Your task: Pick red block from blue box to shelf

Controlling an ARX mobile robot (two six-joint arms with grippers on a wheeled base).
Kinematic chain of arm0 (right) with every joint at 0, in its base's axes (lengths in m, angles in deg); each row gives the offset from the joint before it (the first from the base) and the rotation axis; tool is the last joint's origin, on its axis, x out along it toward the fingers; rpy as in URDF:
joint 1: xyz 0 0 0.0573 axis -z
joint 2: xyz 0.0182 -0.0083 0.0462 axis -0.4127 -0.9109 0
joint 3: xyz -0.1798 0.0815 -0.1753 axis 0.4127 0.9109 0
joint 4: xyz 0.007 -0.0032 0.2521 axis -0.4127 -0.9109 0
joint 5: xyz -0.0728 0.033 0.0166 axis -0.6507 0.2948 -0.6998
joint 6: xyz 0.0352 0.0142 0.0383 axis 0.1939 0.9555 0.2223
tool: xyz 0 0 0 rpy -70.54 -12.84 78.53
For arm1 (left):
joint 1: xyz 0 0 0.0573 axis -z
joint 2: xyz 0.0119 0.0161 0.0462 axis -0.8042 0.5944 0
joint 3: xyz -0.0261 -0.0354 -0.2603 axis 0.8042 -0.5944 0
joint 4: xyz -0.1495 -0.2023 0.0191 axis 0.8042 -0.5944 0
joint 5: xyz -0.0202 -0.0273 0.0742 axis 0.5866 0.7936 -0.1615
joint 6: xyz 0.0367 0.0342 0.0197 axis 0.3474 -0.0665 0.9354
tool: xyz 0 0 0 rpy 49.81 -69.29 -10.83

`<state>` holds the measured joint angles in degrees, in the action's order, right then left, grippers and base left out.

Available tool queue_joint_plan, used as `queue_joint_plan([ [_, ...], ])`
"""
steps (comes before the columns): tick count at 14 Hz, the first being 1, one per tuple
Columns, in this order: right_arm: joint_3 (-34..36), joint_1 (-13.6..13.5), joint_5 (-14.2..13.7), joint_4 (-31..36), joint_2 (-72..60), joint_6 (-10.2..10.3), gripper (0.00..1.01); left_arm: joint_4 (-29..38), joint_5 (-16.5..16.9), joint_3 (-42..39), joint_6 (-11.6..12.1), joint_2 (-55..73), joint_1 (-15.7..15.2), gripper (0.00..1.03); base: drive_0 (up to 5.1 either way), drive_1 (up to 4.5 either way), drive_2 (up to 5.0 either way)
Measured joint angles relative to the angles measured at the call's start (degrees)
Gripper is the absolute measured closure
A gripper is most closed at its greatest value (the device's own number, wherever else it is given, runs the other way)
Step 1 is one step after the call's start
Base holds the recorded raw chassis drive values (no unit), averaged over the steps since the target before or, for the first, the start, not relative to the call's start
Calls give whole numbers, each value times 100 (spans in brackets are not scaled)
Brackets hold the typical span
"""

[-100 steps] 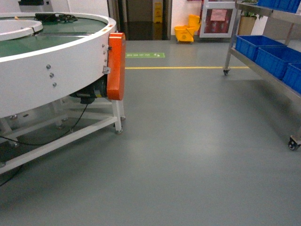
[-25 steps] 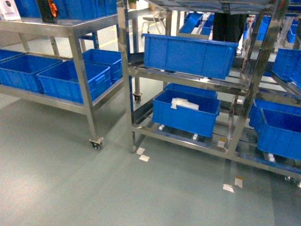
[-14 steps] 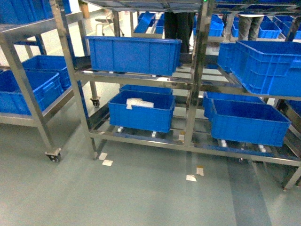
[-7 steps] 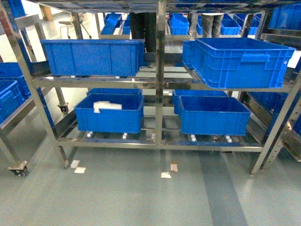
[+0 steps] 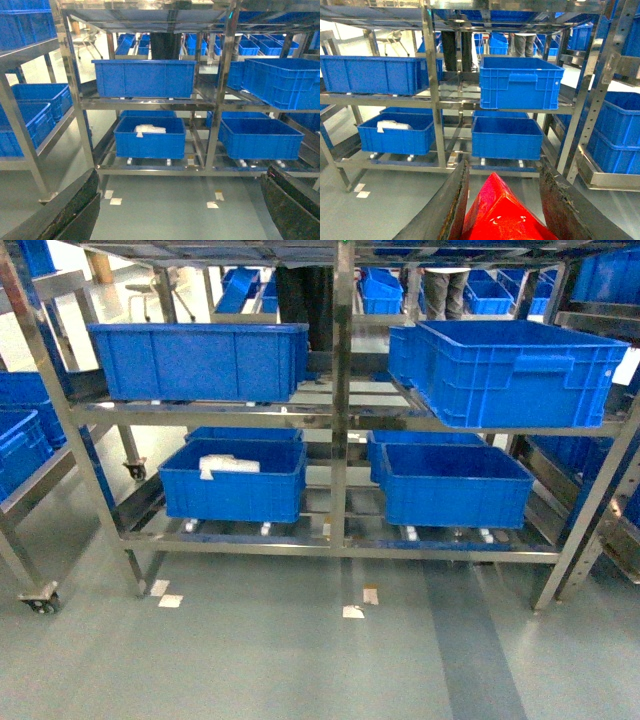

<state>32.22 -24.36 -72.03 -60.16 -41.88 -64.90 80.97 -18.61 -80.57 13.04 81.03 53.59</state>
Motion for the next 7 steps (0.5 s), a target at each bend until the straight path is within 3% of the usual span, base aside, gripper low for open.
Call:
queue_joint_plan([
  [4, 0, 0, 0, 0, 0, -2, 64, 0, 2, 0, 0, 0, 0, 5, 0, 0, 0],
  [7, 0, 0, 2, -13, 0, -2, 64, 4, -13, 0, 0, 0, 0, 5, 372, 55, -447],
])
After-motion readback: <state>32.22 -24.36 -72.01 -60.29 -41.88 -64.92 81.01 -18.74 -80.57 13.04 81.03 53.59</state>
